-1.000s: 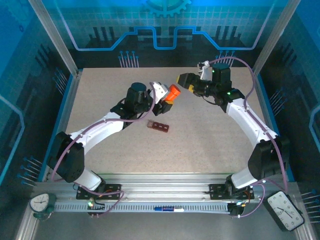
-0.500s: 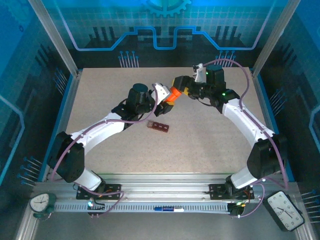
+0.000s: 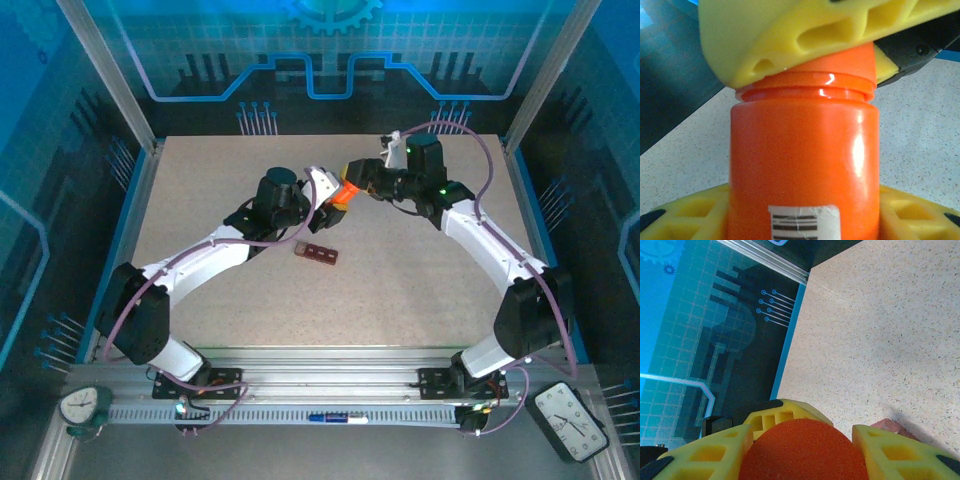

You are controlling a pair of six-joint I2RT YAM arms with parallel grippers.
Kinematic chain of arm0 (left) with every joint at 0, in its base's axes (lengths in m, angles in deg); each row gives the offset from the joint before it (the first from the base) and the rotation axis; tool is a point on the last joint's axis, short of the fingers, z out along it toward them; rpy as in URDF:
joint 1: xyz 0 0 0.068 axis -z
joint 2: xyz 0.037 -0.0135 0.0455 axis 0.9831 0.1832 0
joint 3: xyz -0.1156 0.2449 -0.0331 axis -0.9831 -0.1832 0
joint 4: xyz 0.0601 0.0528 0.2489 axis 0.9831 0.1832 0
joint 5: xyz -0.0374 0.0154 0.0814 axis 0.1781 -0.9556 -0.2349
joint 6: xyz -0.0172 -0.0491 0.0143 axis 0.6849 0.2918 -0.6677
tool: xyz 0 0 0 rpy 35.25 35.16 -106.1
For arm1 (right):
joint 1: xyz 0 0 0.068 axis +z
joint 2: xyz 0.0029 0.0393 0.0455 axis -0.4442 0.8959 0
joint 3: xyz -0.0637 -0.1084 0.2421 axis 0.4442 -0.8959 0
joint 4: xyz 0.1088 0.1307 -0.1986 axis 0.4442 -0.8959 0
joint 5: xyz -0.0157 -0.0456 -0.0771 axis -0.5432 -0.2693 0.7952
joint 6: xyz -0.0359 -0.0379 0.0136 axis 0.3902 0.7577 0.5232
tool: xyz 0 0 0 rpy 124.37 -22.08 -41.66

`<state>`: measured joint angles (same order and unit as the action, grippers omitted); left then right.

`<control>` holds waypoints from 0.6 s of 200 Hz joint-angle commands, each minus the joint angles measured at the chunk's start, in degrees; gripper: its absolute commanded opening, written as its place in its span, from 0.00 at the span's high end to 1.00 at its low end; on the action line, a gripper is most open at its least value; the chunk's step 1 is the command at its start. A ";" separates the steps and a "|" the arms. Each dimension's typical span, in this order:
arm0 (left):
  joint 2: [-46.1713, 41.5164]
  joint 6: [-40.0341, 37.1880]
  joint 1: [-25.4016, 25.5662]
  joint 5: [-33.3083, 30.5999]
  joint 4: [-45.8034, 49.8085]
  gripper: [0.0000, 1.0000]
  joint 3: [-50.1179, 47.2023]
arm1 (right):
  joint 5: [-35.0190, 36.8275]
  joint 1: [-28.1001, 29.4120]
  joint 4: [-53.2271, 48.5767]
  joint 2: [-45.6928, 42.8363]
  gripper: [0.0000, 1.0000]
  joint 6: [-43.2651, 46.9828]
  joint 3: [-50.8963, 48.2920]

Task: Sort the pills into containers

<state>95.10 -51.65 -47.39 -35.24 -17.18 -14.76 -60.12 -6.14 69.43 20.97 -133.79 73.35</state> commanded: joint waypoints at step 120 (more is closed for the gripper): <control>-1.84 7.73 -4.25 20.53 6.56 1.00 3.38 | -22.21 -8.48 2.07 3.23 0.65 30.86 7.63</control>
<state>95.28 -44.90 -50.84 -20.79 -16.16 -12.12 -82.48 -11.63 69.98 25.26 -110.80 78.69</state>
